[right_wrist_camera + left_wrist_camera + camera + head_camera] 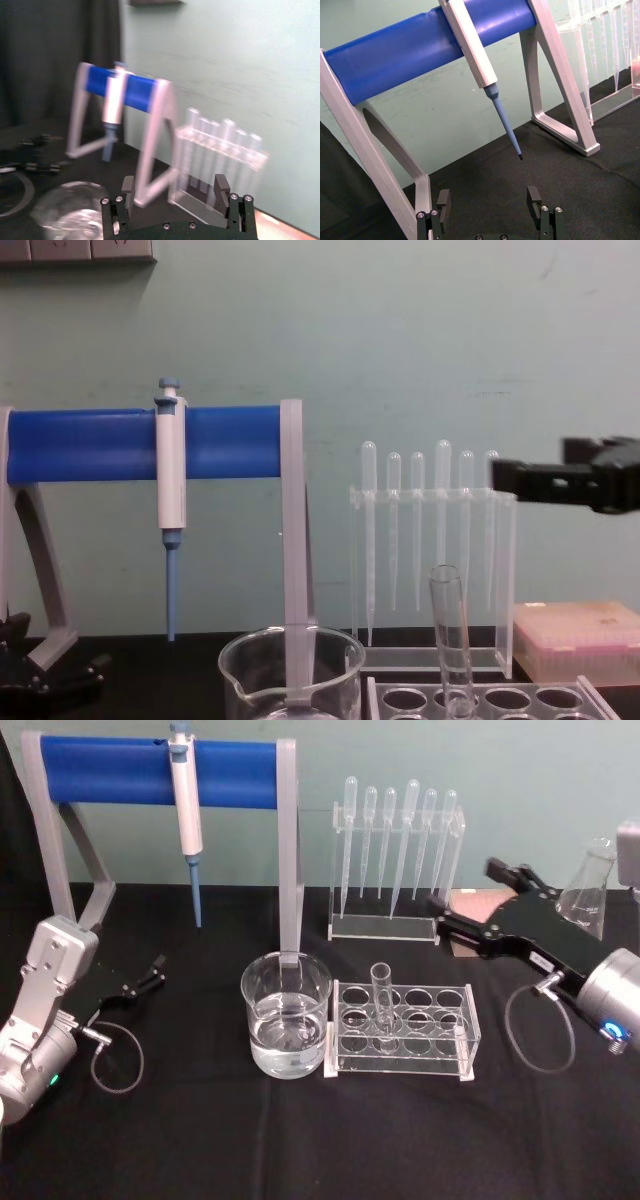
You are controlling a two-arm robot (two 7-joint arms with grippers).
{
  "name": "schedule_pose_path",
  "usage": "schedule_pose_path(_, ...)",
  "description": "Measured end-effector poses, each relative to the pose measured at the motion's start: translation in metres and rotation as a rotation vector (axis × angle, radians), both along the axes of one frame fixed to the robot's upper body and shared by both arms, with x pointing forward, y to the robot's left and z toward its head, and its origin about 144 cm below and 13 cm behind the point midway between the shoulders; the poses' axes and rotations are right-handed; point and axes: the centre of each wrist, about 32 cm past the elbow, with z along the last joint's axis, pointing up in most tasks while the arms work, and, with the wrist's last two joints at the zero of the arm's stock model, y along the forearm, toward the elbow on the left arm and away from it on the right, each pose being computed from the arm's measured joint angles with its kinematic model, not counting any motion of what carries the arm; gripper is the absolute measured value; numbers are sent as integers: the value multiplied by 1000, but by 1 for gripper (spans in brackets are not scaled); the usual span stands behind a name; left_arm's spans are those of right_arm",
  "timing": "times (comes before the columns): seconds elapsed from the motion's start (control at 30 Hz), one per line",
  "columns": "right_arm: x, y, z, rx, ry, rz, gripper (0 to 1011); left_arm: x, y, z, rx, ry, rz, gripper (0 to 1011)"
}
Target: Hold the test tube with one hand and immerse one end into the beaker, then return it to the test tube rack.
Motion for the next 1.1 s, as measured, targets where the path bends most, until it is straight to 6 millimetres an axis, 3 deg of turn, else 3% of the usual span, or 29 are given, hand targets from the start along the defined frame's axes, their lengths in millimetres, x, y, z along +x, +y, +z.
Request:
schedule_pose_path(0.53, 11, -27, -58, -4, 167, -312, 1002, 0, 0, 0, 0, 0, 0, 1000)
schedule_pose_path(1.1, 12, -29, -66, -15, 183, -349, 1002, 0, 0, 0, 0, 0, 0, 1000)
